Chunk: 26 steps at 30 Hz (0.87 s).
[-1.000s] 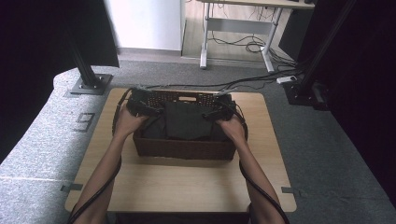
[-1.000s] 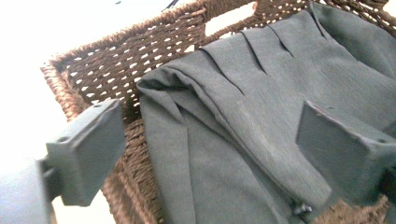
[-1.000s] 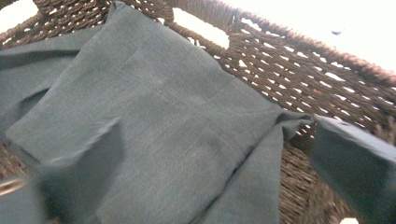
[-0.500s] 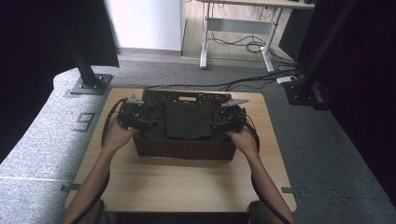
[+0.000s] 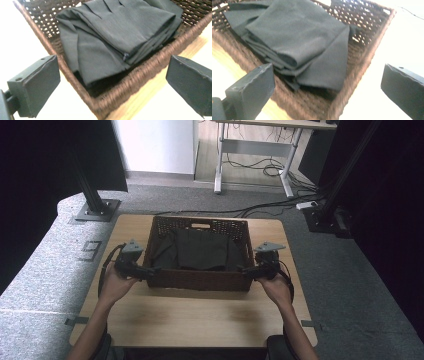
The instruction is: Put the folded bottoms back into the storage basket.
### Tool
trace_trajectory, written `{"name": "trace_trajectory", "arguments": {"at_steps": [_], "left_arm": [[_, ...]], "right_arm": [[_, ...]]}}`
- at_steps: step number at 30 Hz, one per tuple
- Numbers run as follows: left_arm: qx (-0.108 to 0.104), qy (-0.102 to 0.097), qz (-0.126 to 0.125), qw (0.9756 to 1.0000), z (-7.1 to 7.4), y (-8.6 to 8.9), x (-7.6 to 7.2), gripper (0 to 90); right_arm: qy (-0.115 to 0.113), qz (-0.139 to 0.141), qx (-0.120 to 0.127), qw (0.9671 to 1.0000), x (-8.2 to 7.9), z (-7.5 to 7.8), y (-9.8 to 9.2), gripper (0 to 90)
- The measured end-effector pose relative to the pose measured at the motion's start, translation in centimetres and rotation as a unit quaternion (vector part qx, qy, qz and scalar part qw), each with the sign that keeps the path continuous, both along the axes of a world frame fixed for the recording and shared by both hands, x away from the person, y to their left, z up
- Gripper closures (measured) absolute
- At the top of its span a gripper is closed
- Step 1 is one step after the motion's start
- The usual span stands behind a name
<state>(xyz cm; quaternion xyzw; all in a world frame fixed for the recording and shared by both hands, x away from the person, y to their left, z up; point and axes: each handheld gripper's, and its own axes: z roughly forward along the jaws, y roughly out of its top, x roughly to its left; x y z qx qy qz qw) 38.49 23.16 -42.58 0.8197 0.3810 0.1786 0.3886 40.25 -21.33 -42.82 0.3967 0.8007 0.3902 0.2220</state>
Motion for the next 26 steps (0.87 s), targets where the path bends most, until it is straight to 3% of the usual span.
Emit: {"name": "trace_trajectory", "arguments": {"at_steps": [6,11,14,17,20,22,24,26], "left_arm": [[-0.012,0.010,0.010,0.9998,-3.6,1.0,-1.7,0.0],[-0.010,0.011,0.017,0.9997,-7.0,1.5,-2.7,0.0],[-0.018,0.031,0.022,0.9991,-9.0,1.8,-3.0,0.0],[0.015,0.050,0.028,0.9983,-10.8,1.8,-3.1,0.0],[0.046,0.070,0.032,0.9960,-11.8,1.7,-2.9,0.0],[0.054,0.075,0.030,0.9952,-12.1,1.6,-2.8,0.0],[0.057,0.073,0.031,0.9952,-12.1,1.4,-2.8,0.0],[0.056,0.072,0.031,0.9954,-12.1,1.5,-2.8,0.0]], "right_arm": [[0.018,-0.013,0.012,0.9997,-1.7,-3.2,-1.5,0.0],[0.037,-0.030,0.004,0.9989,-2.4,-6.5,-2.3,0.0],[0.053,-0.038,0.003,0.9979,-2.7,-8.6,-2.6,0.0],[0.065,-0.039,-0.004,0.9971,-3.0,-10.3,-2.7,0.0],[0.072,-0.041,-0.026,0.9962,-3.2,-11.7,-2.5,0.0],[0.075,-0.041,-0.035,0.9957,-3.3,-12.5,-2.4,0.0],[0.072,-0.044,-0.016,0.9963,-3.3,-12.9,-2.5,0.0],[0.071,-0.044,-0.015,0.9964,-3.3,-12.9,-2.6,0.0]]}}
